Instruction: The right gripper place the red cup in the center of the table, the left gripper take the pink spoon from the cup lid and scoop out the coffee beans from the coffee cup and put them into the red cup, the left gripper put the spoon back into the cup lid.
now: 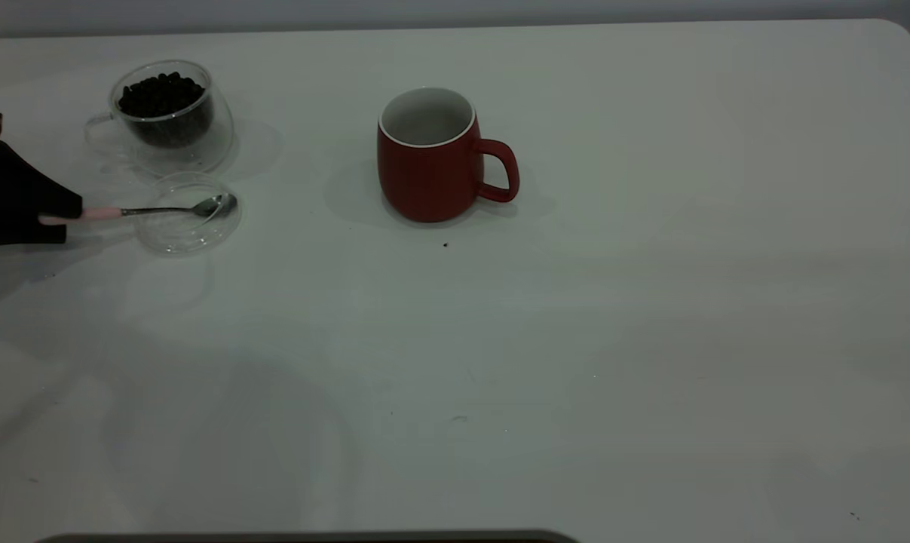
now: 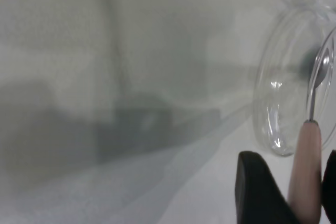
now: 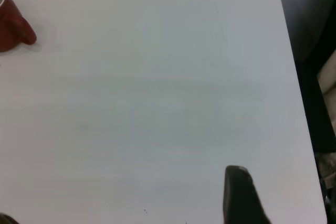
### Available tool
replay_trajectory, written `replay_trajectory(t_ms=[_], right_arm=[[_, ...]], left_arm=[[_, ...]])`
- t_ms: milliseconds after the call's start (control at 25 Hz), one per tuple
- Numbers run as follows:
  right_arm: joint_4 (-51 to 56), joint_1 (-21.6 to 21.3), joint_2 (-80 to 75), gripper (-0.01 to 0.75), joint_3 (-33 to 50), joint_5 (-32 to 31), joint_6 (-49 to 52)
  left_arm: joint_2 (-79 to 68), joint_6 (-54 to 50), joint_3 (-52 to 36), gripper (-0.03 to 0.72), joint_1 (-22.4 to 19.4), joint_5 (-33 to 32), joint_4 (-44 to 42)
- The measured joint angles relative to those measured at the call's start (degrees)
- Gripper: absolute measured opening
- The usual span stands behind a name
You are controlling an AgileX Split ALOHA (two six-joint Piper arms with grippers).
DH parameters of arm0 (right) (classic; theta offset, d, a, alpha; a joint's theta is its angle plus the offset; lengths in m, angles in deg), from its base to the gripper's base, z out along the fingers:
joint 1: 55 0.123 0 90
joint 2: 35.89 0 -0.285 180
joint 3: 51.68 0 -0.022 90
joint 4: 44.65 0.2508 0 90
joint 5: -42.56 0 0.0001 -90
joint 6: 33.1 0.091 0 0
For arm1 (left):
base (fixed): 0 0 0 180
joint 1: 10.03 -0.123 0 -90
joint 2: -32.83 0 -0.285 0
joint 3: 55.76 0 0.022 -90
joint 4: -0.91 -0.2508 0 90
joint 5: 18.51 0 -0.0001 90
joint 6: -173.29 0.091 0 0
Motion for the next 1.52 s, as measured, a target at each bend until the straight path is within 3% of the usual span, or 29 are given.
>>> replay_trajectory(t_ms=[440, 880, 1040, 1200, 1520], right_arm=[[0.00, 0.00, 0.00, 0.438, 0.00, 0.00, 0.00], [0.00, 0.00, 0.00, 0.438, 0.00, -0.05, 0.00], [0.00, 0.00, 0.00, 0.438, 0.00, -0.05, 0.00], [0.00, 0.00, 0.00, 0.438, 0.00, -0.05, 0.00], [0.00, 0.00, 0.00, 0.438, 0.00, -0.05, 0.00]], left_arm=[[2.44, 0.25, 2.09, 0.366, -0.07, -2.53, 1.05], [22.78, -7.69, 2.65, 0.366, 0.04, -4.02, -8.01], [34.87, -14.20, 2.64, 0.366, 1.53, -8.48, -10.04], [48.73, -22.72, 2.64, 0.366, 5.24, -13.35, -19.72], [75.66, -47.46, -1.54, 0.366, 16.30, -21.00, -48.52]])
